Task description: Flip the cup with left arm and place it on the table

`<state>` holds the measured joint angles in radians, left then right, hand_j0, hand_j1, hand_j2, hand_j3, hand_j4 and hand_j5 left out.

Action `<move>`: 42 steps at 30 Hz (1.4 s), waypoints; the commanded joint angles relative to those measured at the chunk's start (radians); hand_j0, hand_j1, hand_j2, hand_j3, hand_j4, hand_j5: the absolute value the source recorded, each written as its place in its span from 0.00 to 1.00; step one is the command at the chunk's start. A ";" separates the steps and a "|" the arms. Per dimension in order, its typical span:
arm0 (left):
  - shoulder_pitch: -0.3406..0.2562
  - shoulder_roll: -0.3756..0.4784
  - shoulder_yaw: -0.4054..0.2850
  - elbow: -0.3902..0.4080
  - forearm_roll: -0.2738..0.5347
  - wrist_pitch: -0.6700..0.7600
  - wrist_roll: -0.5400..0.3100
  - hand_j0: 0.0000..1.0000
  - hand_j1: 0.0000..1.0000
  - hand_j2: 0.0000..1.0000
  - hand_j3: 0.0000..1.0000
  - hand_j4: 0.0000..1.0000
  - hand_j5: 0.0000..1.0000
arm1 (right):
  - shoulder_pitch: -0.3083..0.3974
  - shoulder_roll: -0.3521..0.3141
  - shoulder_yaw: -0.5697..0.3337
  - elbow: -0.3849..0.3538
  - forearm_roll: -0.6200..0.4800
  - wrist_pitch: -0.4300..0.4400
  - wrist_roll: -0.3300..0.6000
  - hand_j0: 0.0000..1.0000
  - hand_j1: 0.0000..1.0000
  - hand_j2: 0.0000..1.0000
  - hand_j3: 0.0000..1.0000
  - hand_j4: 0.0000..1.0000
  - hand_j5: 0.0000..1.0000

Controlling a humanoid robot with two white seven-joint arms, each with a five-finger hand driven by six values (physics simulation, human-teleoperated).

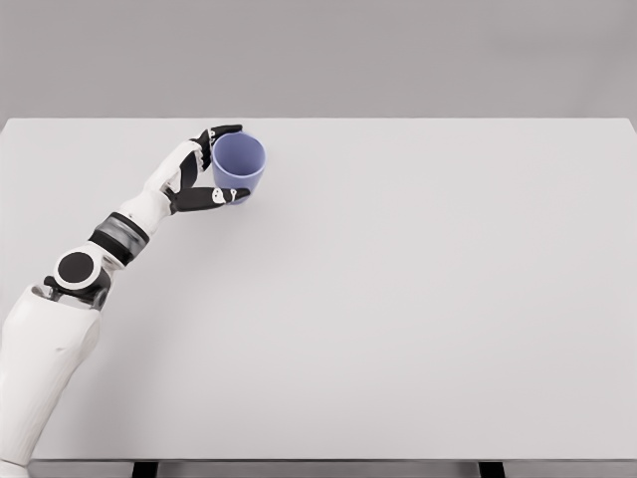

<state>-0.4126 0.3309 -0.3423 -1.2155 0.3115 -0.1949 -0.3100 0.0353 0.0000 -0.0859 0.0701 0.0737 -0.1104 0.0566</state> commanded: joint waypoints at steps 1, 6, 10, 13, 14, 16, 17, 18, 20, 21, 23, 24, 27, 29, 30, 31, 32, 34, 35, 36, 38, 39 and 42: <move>0.000 0.000 0.000 -0.001 0.005 0.000 0.000 0.93 0.93 0.93 0.93 0.93 0.93 | 0.000 0.000 0.000 0.000 0.000 0.000 0.000 1.00 1.00 1.00 1.00 1.00 1.00; 0.002 0.000 0.000 -0.001 0.006 0.000 0.000 0.94 0.94 0.94 0.94 0.94 0.94 | 0.000 0.000 0.000 0.000 0.000 0.000 0.000 1.00 1.00 1.00 1.00 1.00 1.00; 0.000 0.000 0.000 -0.001 0.005 0.000 0.000 0.95 0.95 0.95 0.95 0.95 0.95 | 0.000 0.000 0.000 0.000 0.000 0.000 0.000 1.00 1.00 1.00 1.00 1.00 1.00; 0.000 0.002 0.000 -0.001 0.005 0.000 0.000 1.00 1.00 1.00 1.00 1.00 1.00 | 0.000 0.000 0.000 0.000 0.000 0.000 0.000 1.00 1.00 1.00 1.00 1.00 1.00; 0.002 0.002 0.000 -0.001 0.005 0.000 0.000 1.00 1.00 1.00 1.00 1.00 1.00 | 0.000 0.000 0.000 0.000 0.000 0.001 0.000 1.00 1.00 1.00 1.00 1.00 1.00; 0.002 0.003 0.000 -0.001 0.005 0.000 0.000 1.00 1.00 1.00 1.00 1.00 1.00 | 0.000 0.000 0.000 0.000 0.000 0.000 0.000 1.00 1.00 1.00 1.00 1.00 1.00; 0.000 0.003 0.000 -0.001 0.005 0.000 0.000 1.00 1.00 1.00 1.00 1.00 1.00 | 0.000 0.000 -0.002 0.000 0.000 0.000 0.000 1.00 1.00 1.00 1.00 1.00 1.00; 0.000 0.007 0.000 -0.002 0.005 -0.001 0.000 1.00 1.00 1.00 1.00 1.00 1.00 | 0.000 0.000 0.000 0.000 0.000 0.000 0.000 1.00 1.00 1.00 1.00 1.00 1.00; 0.000 0.011 0.000 -0.010 0.000 -0.001 0.000 1.00 1.00 1.00 1.00 1.00 1.00 | 0.000 0.000 0.000 -0.001 0.000 0.000 0.000 1.00 1.00 1.00 1.00 1.00 1.00; 0.000 0.013 0.000 -0.010 -0.002 -0.001 -0.001 1.00 1.00 1.00 1.00 1.00 1.00 | 0.000 0.000 0.000 0.000 0.000 0.000 0.000 1.00 1.00 1.00 1.00 1.00 1.00; 0.000 0.014 0.000 -0.012 -0.002 -0.001 -0.001 1.00 1.00 1.00 1.00 1.00 1.00 | 0.000 0.000 0.000 -0.001 0.000 0.000 0.000 1.00 1.00 1.00 1.00 1.00 1.00; -0.002 0.014 0.000 -0.012 -0.003 -0.001 -0.001 1.00 1.00 1.00 1.00 1.00 1.00 | -0.002 0.000 0.000 0.000 0.000 0.000 0.000 1.00 1.00 1.00 1.00 1.00 1.00; -0.005 0.026 0.002 -0.009 -0.003 -0.001 -0.001 1.00 1.00 1.00 1.00 1.00 1.00 | 0.000 0.000 0.000 0.000 0.000 0.001 -0.001 1.00 1.00 1.00 1.00 1.00 1.00; -0.008 0.033 0.002 -0.007 -0.005 -0.001 -0.001 1.00 1.00 1.00 1.00 1.00 1.00 | 0.000 0.000 -0.002 0.000 0.000 0.000 0.000 1.00 1.00 1.00 1.00 1.00 1.00; -0.006 0.054 0.002 -0.007 -0.005 -0.001 -0.001 1.00 1.00 1.00 1.00 1.00 1.00 | 0.000 0.000 0.000 0.000 0.000 0.000 0.000 1.00 1.00 1.00 1.00 1.00 1.00; -0.002 0.077 0.002 -0.007 -0.005 -0.001 -0.001 1.00 1.00 1.00 1.00 1.00 1.00 | 0.000 0.000 0.000 0.000 0.000 0.000 0.000 1.00 1.00 1.00 1.00 1.00 1.00; -0.002 0.091 0.002 -0.007 -0.005 -0.001 -0.001 1.00 1.00 1.00 1.00 1.00 1.00 | 0.000 0.000 0.000 -0.001 0.000 0.000 0.000 1.00 1.00 1.00 1.00 1.00 1.00; -0.002 0.109 0.002 -0.012 -0.005 -0.003 -0.001 1.00 1.00 1.00 1.00 1.00 1.00 | 0.000 0.000 0.000 -0.001 0.000 0.001 0.000 1.00 1.00 1.00 1.00 1.00 1.00; -0.005 0.111 0.002 -0.013 -0.009 -0.003 -0.001 1.00 1.00 1.00 1.00 1.00 1.00 | 0.000 0.000 0.000 -0.001 0.000 0.000 0.000 1.00 1.00 1.00 1.00 1.00 1.00; -0.005 0.111 0.002 -0.013 -0.009 -0.003 -0.001 1.00 1.00 1.00 1.00 1.00 1.00 | 0.000 0.000 0.000 -0.001 0.000 0.000 0.000 1.00 1.00 1.00 1.00 1.00 1.00; -0.002 0.145 0.000 -0.015 -0.009 -0.005 -0.001 1.00 1.00 1.00 1.00 1.00 1.00 | 0.000 0.000 0.000 0.000 0.000 0.000 0.000 1.00 1.00 1.00 1.00 1.00 1.00; -0.002 0.151 0.000 -0.016 -0.009 -0.005 -0.001 1.00 1.00 1.00 1.00 1.00 1.00 | -0.002 0.000 0.000 -0.001 0.000 0.000 0.000 1.00 1.00 1.00 1.00 1.00 1.00; -0.002 0.152 0.000 -0.016 -0.009 -0.005 -0.001 1.00 1.00 1.00 1.00 1.00 1.00 | 0.000 0.000 -0.002 0.000 0.000 0.000 -0.001 1.00 1.00 1.00 1.00 1.00 1.00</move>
<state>-0.4142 0.4736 -0.3421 -1.2301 0.2981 -0.1993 -0.3115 0.0353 0.0000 -0.0860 0.0701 0.0737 -0.1099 0.0565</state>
